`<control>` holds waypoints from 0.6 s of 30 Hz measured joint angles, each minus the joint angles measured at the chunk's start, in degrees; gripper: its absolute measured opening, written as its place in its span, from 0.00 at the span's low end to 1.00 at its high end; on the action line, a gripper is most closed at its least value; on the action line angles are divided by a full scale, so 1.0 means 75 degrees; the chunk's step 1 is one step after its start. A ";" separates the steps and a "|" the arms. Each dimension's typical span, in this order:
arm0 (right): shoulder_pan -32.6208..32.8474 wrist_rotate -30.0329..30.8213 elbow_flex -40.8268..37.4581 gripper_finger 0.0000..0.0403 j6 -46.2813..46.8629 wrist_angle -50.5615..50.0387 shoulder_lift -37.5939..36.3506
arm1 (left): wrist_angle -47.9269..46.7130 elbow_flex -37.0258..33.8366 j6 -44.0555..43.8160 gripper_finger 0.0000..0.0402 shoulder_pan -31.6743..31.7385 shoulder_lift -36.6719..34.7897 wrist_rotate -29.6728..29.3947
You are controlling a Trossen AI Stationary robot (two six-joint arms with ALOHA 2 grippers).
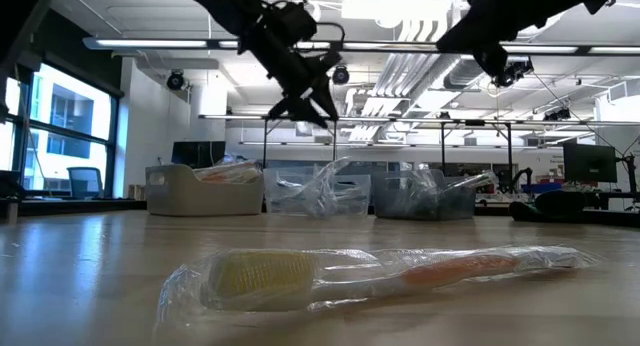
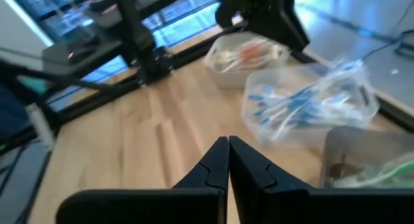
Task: Pick & Place Toothbrushes
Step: Put the orange toothbrush into the white bin
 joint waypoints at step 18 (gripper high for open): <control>0.0372 -0.1278 0.0000 0.01 -0.0726 -0.1268 -0.0165 | -0.2124 -0.0003 0.0724 0.00 -0.1415 -0.1626 -0.1617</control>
